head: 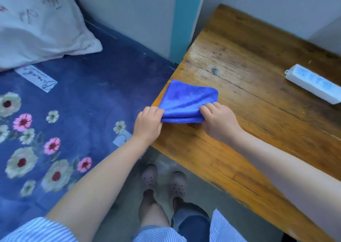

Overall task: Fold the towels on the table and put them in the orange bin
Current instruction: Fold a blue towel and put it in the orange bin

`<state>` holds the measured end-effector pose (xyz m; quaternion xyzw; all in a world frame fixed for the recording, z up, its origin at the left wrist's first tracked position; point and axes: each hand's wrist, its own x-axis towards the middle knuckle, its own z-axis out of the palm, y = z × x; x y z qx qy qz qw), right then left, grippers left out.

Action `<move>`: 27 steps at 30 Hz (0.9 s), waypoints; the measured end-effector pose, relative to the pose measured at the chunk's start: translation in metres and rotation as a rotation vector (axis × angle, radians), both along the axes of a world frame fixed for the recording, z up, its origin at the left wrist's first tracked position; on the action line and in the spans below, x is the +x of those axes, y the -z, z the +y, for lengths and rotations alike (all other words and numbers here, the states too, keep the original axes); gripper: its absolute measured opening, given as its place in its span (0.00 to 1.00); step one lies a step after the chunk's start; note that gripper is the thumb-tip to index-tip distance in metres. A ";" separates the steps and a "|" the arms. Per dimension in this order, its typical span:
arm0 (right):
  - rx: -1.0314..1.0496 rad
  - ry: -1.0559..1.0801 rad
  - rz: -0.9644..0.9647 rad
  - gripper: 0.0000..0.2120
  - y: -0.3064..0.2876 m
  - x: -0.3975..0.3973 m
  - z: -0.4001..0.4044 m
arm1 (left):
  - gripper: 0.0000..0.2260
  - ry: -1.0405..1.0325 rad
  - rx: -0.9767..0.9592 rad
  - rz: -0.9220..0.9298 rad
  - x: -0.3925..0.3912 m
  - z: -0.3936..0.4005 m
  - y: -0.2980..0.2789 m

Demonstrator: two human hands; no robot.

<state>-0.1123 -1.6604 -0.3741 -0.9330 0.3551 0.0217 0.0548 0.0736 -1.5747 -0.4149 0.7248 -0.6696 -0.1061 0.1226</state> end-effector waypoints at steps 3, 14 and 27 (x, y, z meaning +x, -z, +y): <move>-0.052 -0.027 0.011 0.06 -0.019 0.028 0.004 | 0.10 -0.208 -0.056 0.078 0.027 0.020 -0.027; 0.221 -0.531 -0.236 0.17 -0.089 0.237 0.095 | 0.12 -0.915 -0.219 0.269 0.176 0.213 -0.126; 0.311 -0.943 -0.352 0.17 -0.148 0.450 0.359 | 0.13 -1.239 -0.338 0.179 0.317 0.505 -0.186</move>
